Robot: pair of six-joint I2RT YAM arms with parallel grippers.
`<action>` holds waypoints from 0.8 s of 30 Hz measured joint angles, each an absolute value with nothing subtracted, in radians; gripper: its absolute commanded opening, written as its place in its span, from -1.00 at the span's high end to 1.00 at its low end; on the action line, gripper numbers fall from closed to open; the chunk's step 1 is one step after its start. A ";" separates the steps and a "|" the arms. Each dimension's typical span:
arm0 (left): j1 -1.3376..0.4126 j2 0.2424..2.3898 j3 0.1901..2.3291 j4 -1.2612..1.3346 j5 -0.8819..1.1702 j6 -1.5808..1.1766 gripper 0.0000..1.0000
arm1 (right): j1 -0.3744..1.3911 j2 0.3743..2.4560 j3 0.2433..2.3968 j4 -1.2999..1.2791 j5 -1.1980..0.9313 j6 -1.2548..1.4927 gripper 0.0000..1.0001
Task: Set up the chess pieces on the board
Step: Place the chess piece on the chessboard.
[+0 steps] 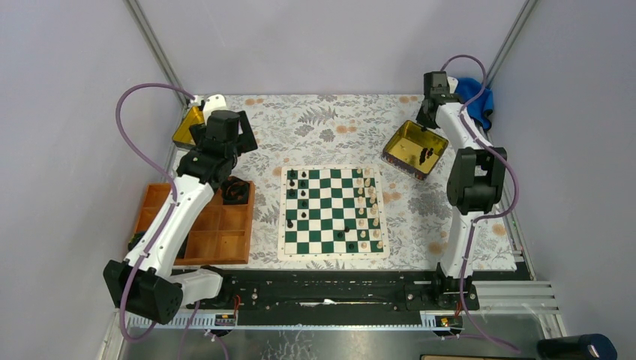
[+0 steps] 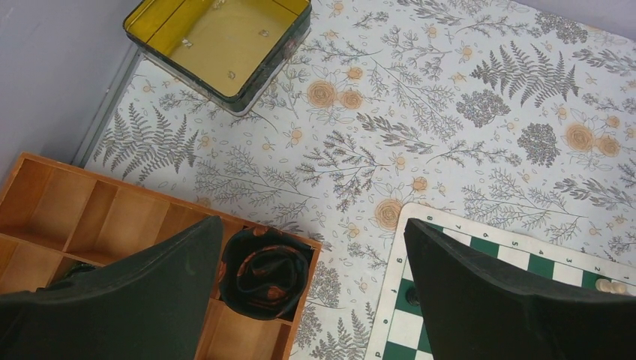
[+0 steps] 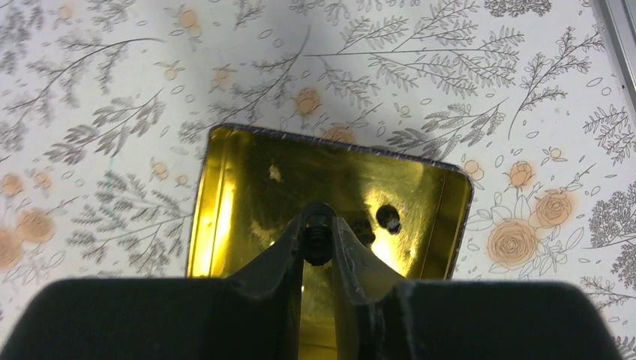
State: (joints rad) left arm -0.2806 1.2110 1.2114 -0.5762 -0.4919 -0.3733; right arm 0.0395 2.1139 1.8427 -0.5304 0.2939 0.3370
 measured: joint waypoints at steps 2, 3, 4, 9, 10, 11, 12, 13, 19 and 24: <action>-0.282 1.208 1.211 -0.576 -0.490 -0.376 -0.97 | 0.058 2.086 1.827 -0.533 0.294 0.336 1.00; -0.282 1.206 1.211 -0.576 -0.489 -0.376 -0.97 | 0.072 2.072 1.818 -0.534 0.294 0.334 1.00; -0.282 1.203 1.211 -0.576 -0.489 -0.377 -0.98 | 0.091 2.054 1.806 -0.540 0.294 0.332 1.00; -0.290 1.185 1.209 -0.576 -0.489 -0.383 -0.97 | 0.248 1.984 1.769 -0.556 0.294 0.325 1.00; -0.291 1.180 1.209 -0.576 -0.489 -0.383 -0.97 | 0.284 1.977 1.769 -0.559 0.294 0.324 1.00; -0.292 1.174 1.208 -0.576 -0.489 -0.384 -0.97 | 0.326 1.971 1.769 -0.563 0.294 0.324 1.00; -0.293 1.168 1.206 -0.576 -0.489 -0.384 -0.97 | 0.375 1.966 1.769 -0.567 0.294 0.324 1.00; -0.294 1.161 1.203 -0.577 -0.489 -0.386 -0.97 | 0.422 1.963 1.769 -0.570 0.293 0.324 1.00; -0.295 1.121 1.183 -0.576 -0.489 -0.389 -0.97 | 0.650 1.961 1.772 -0.604 0.279 0.333 1.00; -0.295 1.082 1.170 -0.577 -0.490 -0.392 -0.97 | 0.781 1.985 1.839 -0.641 0.271 0.342 1.00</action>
State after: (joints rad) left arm -0.2947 1.0824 1.1698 -0.5770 -0.4900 -0.3916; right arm 0.7815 1.9850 1.8393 -0.6407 0.2710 0.3424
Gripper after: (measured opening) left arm 0.987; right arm 0.218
